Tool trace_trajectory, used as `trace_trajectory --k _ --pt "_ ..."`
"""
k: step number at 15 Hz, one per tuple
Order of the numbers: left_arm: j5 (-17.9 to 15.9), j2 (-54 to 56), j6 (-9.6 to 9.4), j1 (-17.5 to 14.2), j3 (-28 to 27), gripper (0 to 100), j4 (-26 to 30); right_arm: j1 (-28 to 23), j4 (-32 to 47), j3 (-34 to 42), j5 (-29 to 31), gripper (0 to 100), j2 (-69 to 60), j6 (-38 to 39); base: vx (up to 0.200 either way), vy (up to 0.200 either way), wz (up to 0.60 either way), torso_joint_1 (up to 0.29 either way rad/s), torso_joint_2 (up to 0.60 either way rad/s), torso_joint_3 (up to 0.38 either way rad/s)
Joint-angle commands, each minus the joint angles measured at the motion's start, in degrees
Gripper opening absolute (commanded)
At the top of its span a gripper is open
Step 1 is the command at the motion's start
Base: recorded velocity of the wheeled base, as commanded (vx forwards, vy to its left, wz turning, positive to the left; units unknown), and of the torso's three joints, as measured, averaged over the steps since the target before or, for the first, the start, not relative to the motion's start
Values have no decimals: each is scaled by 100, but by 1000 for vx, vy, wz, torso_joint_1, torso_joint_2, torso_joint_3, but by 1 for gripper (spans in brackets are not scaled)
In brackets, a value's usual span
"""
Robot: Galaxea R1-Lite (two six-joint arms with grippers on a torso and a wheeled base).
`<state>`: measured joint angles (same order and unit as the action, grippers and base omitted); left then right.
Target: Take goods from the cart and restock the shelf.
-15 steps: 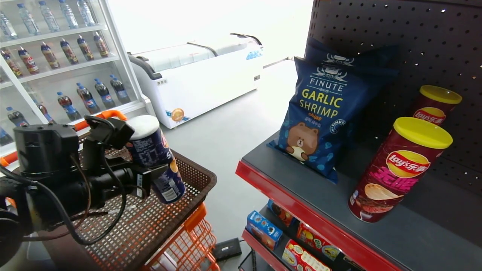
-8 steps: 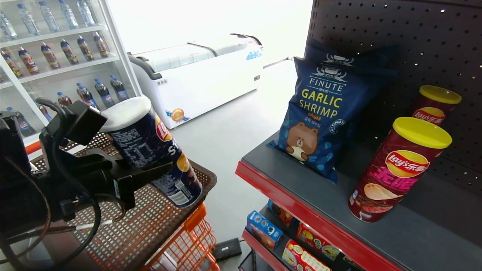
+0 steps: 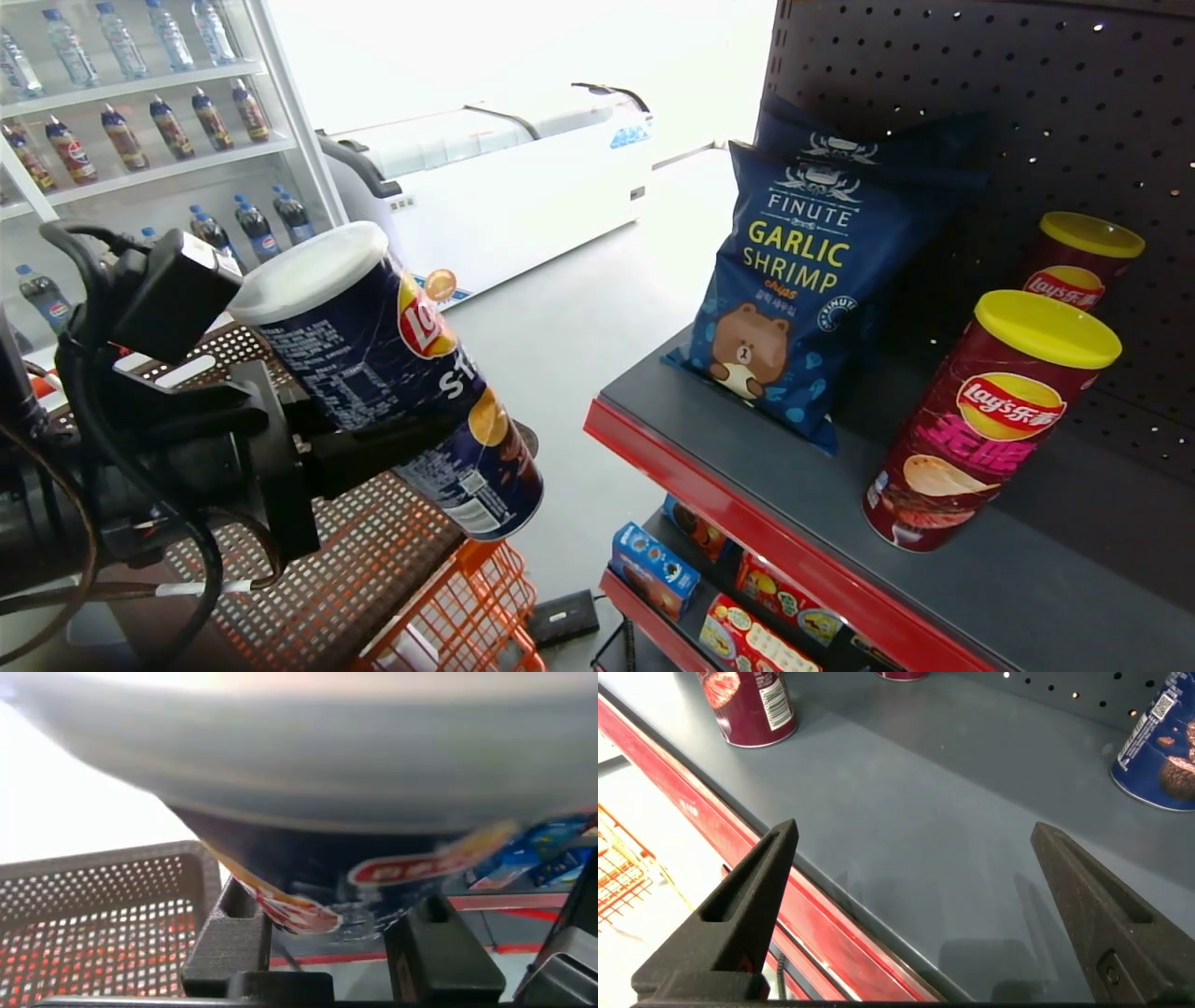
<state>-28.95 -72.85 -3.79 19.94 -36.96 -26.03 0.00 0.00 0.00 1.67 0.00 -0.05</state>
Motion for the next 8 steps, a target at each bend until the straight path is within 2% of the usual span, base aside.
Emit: trace_trajectory --k 1,2,5,6,7,8 --pt "-31 52 1 308 -118 0 1 0 0 0 0 100 9 -4 0 0 0 0 0 0" --pt "-40 87 1 493 -118 0 133 9 0 0 0 100 9 -4 0 0 0 0 0 0" --pt "-31 570 -25 1152 -109 0 994 9 0 0 0 100 9 -4 0 0 0 0 0 0" --pt "-31 597 -43 1178 -101 0 1038 0 0 0 0 100 9 -4 0 0 0 0 0 0" --pt "-31 737 -289 1240 -109 0 1381 0 0 0 0 100 9 -4 0 0 0 0 0 0" --pt "-40 843 -421 1275 -109 0 1592 9 0 0 0 100 9 -4 0 0 0 0 0 0"
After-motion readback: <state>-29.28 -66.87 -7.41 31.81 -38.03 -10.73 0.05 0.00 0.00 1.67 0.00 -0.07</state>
